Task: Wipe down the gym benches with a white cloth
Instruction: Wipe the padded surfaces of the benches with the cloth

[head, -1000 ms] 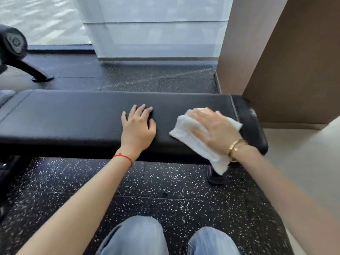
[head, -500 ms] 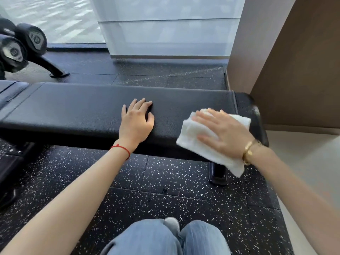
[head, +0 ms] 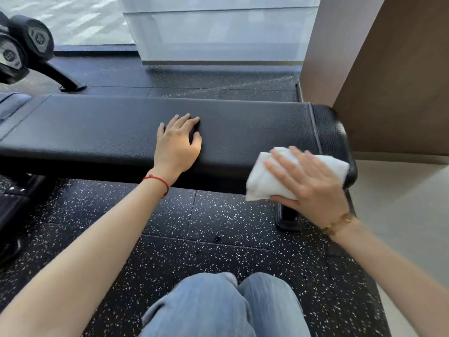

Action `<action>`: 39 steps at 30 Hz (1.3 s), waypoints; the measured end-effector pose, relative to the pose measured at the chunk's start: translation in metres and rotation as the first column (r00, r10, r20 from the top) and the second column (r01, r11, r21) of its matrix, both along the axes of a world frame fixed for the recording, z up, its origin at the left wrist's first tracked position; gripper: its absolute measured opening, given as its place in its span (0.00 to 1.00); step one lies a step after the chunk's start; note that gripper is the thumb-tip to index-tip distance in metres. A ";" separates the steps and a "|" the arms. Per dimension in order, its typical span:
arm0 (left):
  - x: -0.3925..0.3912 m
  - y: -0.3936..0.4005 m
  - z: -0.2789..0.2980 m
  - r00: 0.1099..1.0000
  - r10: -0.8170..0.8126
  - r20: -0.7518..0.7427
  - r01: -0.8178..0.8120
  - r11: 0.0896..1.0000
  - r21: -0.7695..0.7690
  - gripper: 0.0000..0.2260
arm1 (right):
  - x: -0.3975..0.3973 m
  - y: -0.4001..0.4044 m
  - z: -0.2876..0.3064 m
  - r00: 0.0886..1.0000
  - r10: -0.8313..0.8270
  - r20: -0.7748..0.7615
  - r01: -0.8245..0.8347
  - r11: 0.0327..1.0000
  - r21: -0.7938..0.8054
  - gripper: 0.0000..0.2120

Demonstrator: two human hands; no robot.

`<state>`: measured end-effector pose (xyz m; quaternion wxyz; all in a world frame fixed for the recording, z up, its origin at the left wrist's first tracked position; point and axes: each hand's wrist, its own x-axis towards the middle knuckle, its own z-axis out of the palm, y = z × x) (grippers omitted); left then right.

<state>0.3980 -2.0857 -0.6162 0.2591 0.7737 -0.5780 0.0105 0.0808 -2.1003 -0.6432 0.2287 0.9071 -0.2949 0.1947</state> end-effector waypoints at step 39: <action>-0.016 -0.002 0.001 0.999 0.054 0.001 -0.054 0.998 0.028 0.20 | 0.057 -0.116 0.048 0.906 -0.419 -0.060 0.345 0.650 0.677 0.29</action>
